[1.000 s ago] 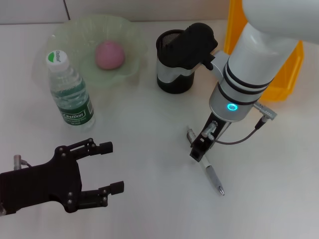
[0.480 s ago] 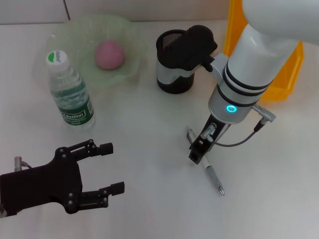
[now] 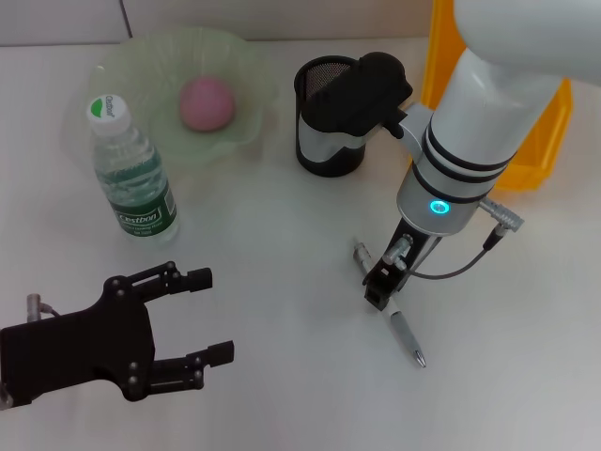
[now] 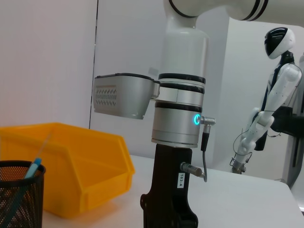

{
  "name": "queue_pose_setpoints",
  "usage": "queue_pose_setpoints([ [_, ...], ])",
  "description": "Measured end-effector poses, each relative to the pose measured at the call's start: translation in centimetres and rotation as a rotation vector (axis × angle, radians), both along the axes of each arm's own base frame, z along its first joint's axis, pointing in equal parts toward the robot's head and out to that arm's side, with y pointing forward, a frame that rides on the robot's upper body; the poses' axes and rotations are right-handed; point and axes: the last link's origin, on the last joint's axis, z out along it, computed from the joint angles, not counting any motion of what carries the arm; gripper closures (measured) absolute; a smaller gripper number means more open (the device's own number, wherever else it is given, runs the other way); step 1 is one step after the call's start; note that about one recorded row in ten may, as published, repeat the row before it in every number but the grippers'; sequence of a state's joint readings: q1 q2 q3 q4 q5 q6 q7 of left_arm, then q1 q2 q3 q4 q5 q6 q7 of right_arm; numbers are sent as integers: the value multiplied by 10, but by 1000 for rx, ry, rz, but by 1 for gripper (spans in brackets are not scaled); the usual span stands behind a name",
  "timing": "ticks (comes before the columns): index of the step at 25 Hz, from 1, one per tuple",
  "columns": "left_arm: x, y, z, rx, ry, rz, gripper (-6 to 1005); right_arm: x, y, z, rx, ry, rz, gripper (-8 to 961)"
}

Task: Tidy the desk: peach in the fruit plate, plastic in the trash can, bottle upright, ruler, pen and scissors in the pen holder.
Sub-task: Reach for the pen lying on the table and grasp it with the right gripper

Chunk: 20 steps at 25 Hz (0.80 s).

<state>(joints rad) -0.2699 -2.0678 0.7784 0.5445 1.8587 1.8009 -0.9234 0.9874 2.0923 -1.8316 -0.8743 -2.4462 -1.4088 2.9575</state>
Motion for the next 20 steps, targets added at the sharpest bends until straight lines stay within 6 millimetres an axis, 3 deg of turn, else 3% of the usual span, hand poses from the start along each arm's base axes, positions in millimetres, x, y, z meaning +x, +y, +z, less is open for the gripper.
queue_pose_setpoints([
  [3, 0, 1, 0, 2, 3, 2, 170, -1, 0, 0, 0, 0, 2, 645],
  [20, 0, 1, 0, 4, 5, 4, 170, -1, -3, -4, -25, -17, 8, 677],
])
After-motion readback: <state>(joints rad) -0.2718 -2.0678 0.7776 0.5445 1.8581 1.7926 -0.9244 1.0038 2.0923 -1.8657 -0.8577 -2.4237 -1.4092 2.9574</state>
